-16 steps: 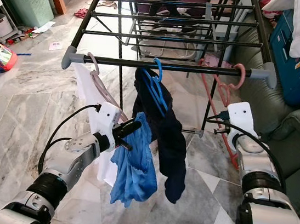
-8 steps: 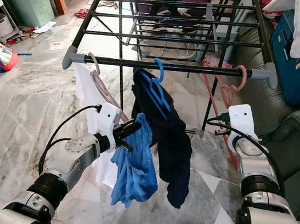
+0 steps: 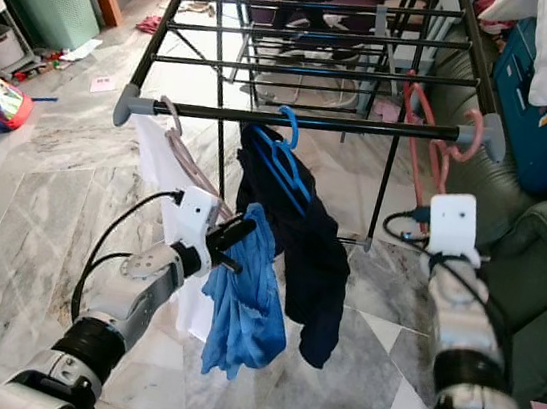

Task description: Hang hanger

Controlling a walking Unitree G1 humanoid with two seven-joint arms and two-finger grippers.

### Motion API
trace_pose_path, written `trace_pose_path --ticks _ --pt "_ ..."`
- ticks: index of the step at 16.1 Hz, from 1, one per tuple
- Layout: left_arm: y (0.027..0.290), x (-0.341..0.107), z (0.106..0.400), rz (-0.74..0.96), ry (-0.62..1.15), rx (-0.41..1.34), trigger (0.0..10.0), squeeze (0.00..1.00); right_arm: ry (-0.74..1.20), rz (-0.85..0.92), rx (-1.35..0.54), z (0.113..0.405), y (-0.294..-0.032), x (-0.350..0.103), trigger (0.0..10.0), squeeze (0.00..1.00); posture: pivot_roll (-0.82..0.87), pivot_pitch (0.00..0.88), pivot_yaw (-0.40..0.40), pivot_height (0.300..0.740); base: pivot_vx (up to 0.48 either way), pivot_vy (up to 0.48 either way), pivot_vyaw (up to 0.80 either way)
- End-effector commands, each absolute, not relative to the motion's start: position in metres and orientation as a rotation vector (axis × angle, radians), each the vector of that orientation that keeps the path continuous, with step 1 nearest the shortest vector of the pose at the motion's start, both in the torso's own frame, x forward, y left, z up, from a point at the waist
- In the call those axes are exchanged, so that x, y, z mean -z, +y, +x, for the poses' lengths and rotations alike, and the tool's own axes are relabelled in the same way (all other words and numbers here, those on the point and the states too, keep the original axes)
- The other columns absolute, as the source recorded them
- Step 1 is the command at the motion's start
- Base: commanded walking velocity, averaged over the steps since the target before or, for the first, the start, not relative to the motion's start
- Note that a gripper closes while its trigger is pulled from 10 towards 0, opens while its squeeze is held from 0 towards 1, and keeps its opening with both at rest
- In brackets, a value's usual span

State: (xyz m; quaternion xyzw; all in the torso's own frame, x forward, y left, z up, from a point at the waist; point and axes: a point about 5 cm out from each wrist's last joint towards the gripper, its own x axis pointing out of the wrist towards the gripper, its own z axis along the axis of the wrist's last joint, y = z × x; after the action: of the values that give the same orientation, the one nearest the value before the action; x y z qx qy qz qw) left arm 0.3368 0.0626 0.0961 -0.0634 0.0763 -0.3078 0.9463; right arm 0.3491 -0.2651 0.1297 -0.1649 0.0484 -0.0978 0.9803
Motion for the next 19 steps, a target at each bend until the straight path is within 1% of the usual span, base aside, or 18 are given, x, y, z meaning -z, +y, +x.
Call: trace_pose_path --ticks 1,4,8,10,11,13,14,15,17,18,19 --pt "0.065 -0.095 0.336 -0.118 0.148 0.613 10.0 0.0 0.078 -0.314 0.194 0.346 -0.262 -0.131 10.0 0.0 -0.07 0.13 0.077 0.74 0.0 0.0 0.0" --pt "0.061 -0.093 0.336 -0.116 0.158 0.622 10.0 0.0 0.162 -0.315 0.179 0.317 -0.259 -0.105 10.0 0.0 -0.1 0.13 0.08 0.74 0.0 0.0 0.0" --pt "0.055 -0.094 0.337 -0.118 0.161 0.642 10.0 0.0 0.222 -0.319 0.201 0.295 -0.264 -0.085 10.0 0.0 -0.13 0.126 0.084 0.74 0.0 0.0 0.0" --pt "0.05 -0.095 0.338 -0.119 0.164 0.649 10.0 0.0 0.304 -0.331 0.206 0.277 -0.265 -0.066 10.0 0.0 -0.14 0.118 0.084 0.74 0.0 0.0 0.0" --pt "0.05 -0.094 0.338 -0.118 0.165 0.65 10.0 0.0 0.318 -0.329 0.208 0.273 -0.264 -0.062 10.0 0.0 -0.14 0.118 0.084 0.74 0.0 0.0 0.0" --pt "0.058 -0.079 0.335 -0.074 0.207 0.597 10.0 0.0 0.405 -0.303 0.217 0.255 -0.261 -0.034 10.0 0.0 -0.16 0.107 0.082 0.74 0.0 0.0 0.0" --pt "0.061 -0.075 0.334 -0.059 0.218 0.581 10.0 0.0 0.418 -0.287 0.221 0.252 -0.26 -0.03 10.0 0.0 -0.16 0.107 0.082 0.74 0.0 0.0 0.0" --pt "0.072 -0.06 0.328 -0.021 0.253 0.511 10.0 0.0 0.424 -0.233 0.226 0.244 -0.251 -0.024 10.0 0.0 -0.16 0.1 0.074 0.74 0.0 0.0 0.0" --pt "0.08 -0.052 0.324 0.002 0.268 0.467 10.0 0.0 0.402 -0.206 0.22 0.242 -0.243 -0.026 10.0 0.0 -0.15 0.096 0.073 0.74 0.0 0.0 0.0" --pt "0.096 -0.042 0.315 0.028 0.269 0.399 10.0 0.0 0.365 -0.17 0.192 0.238 -0.224 -0.028 10.0 0.0 -0.14 0.088 0.075 0.74 0.0 0.0 0.0" --pt "0.102 -0.039 0.312 0.03 0.268 0.375 10.0 0.0 0.357 -0.154 0.178 0.237 -0.217 -0.027 10.0 0.0 -0.13 0.08 0.074 0.74 0.0 0.0 0.0"
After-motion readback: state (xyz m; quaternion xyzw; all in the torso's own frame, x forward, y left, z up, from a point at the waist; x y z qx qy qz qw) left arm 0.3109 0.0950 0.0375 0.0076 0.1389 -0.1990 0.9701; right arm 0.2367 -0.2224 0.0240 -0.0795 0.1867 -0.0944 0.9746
